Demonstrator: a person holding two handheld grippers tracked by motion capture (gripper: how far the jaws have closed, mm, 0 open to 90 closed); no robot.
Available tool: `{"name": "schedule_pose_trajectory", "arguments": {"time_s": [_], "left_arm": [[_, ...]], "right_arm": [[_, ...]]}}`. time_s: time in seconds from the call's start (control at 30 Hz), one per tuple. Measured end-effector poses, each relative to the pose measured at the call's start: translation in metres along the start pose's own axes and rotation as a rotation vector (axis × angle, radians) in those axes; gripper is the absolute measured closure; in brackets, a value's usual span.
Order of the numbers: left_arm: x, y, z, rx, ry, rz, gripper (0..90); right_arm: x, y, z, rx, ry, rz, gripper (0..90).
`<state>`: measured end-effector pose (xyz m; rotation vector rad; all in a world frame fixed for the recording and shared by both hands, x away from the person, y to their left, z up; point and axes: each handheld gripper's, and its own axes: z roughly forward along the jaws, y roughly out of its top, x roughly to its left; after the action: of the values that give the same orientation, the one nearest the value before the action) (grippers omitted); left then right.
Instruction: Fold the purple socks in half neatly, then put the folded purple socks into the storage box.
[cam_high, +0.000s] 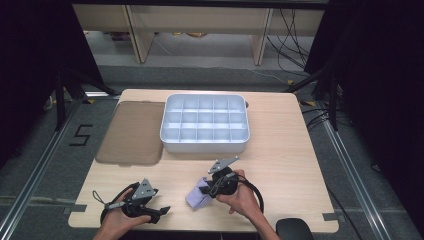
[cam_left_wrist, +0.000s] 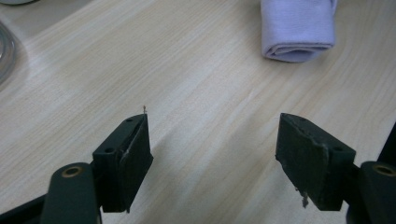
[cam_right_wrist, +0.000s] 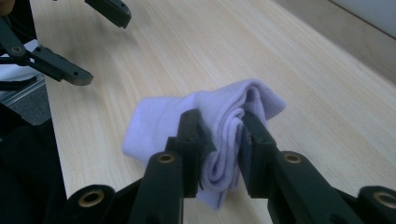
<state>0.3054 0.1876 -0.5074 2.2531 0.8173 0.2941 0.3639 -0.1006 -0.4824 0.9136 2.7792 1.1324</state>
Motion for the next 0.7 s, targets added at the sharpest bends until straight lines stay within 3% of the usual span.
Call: {"name": "schedule_pose_trajectory", "arguments": {"time_s": [0.23, 0.27, 0.3, 0.57, 0.6, 0.7], "left_arm": [[0.0, 0.0, 0.001, -0.001, 0.0, 0.011, 26.0], [0.0, 0.0, 0.0, -0.005, 0.004, 0.012, 26.0], [-0.001, 0.0, 0.0, -0.005, 0.009, 0.006, 26.0], [0.001, -0.001, 0.001, -0.007, 0.006, -0.017, 25.7], [0.002, 0.0, 0.0, -0.011, 0.005, 0.002, 25.7], [0.001, 0.0, 0.0, -0.016, 0.008, -0.01, 25.6]], "right_arm": [[0.0, 0.004, -0.005, -0.025, -0.012, -0.036, 73.0], [0.002, 0.005, -0.007, -0.026, -0.008, -0.022, 73.0], [0.0, 0.007, -0.01, -0.03, -0.019, -0.041, 73.1], [-0.001, 0.013, -0.02, -0.069, -0.044, -0.055, 73.1], [-0.003, 0.016, -0.027, -0.069, -0.06, -0.068, 73.1], [-0.009, 0.021, -0.04, -0.091, -0.084, -0.074, 73.1]]}}
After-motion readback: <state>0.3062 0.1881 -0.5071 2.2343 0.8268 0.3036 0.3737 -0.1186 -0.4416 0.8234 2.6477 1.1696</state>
